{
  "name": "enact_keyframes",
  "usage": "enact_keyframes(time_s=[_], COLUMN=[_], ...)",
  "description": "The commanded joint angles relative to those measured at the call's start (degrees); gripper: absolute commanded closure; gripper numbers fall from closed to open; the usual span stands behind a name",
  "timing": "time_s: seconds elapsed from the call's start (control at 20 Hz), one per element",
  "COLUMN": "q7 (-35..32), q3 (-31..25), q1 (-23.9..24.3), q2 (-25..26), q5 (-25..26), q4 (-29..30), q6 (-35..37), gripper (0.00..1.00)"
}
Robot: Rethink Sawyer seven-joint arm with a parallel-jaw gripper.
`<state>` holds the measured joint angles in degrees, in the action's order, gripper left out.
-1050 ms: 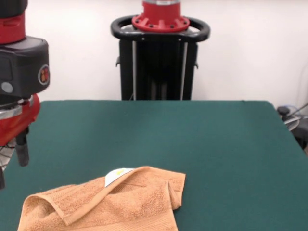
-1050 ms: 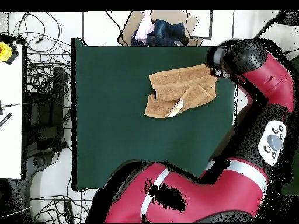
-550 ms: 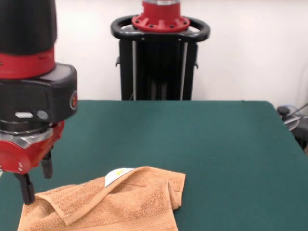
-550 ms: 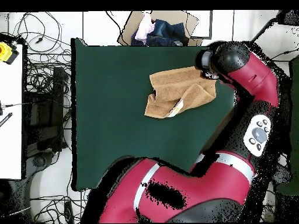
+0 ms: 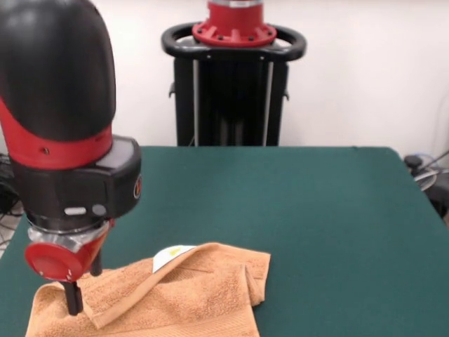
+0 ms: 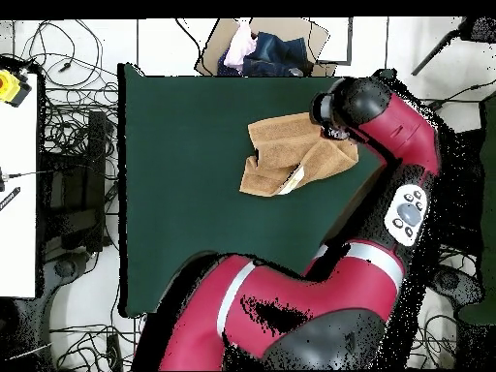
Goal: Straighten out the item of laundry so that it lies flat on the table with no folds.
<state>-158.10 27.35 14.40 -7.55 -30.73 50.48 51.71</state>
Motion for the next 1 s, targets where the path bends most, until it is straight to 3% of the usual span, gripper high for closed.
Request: enact_keyframes(time_s=[0.05, 1.0], q7=[-10.22, -14.61], q3=[-1.39, 9.81], q1=[-1.11, -1.63], q2=[5.99, 14.94], q5=[2.61, 2.59], q4=[0.73, -9.16], q6=[3.9, 16.42], gripper=[0.0, 0.0])
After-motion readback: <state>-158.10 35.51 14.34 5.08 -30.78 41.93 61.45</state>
